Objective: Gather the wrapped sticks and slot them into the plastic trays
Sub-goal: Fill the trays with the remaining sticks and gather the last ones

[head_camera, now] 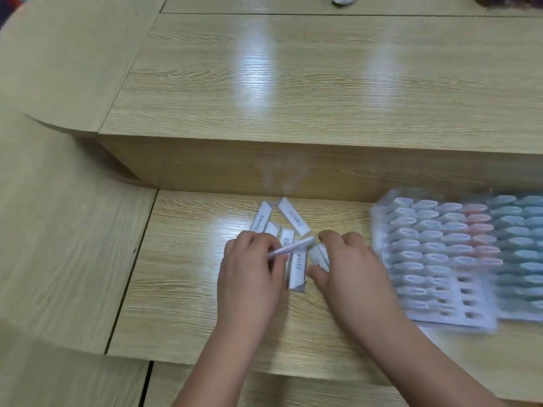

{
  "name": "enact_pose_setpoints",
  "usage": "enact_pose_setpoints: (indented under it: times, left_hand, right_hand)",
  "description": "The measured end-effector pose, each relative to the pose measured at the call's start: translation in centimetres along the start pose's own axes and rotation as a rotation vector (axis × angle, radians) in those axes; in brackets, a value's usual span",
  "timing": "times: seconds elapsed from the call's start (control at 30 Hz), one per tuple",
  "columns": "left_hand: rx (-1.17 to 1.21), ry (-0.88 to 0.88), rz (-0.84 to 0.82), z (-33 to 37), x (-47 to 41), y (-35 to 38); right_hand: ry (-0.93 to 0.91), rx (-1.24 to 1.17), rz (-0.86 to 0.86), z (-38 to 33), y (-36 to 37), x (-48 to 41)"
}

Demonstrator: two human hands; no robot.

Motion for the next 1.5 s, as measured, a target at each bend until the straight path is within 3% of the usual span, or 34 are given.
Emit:
enact_pose_setpoints:
  times: [0.2,0.3,0.43,0.6,0.9,1.17,1.33,1.5]
  left_hand:
    - [0.213,-0.126,0.017,-0.9,0.1,-1.3]
    - [0.419,-0.217,0.008,-0.4,0.4,-1.5]
    - [0.619,-0.158,-0.019,2.9,0.8,-2.1]
    - [0.722,-0.1,-0.085,6.9,1.6,-0.7]
    - [0.756,-0.051,-0.261,13.1,3.1,5.5]
    - [0.654,-0.073,-0.214,13.8,2.8,6.5]
    - [0.715,-0.123,-0.193,13.6,3.2,6.2]
    - [0.721,-0.098,-0.2,14.6,3.7,6.5]
  right_hand:
    - [-0.018,-0.123,0.147,0.4,-0.9,-0.6]
    - [-0.035,-0.387,0.238,0.7,-2.5,0.1]
    - [-0.025,-0.817,0.23,2.3,-4.8,1.9]
    - [0.007,-1.029,0.223,7.1,-7.0,3.9]
    - [0.085,-0.808,0.361,17.3,-8.9,6.0]
    - [0.145,-0.845,0.331,20.9,-8.6,6.0]
    - [-0.019,-0.767,0.35,21.0,-9.5,6.8]
    - [-0.126,-0.437,0.429,20.7,-10.2,7.5]
Point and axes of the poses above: each hand's wrist, its own x-axis away from the middle knuckle, its own y-axis out of the palm, z = x × y, the point moved 7 cm from there along -x, towards the middle knuckle, and after that the axes turned 11 degrees about x, right-handed, at the moved point
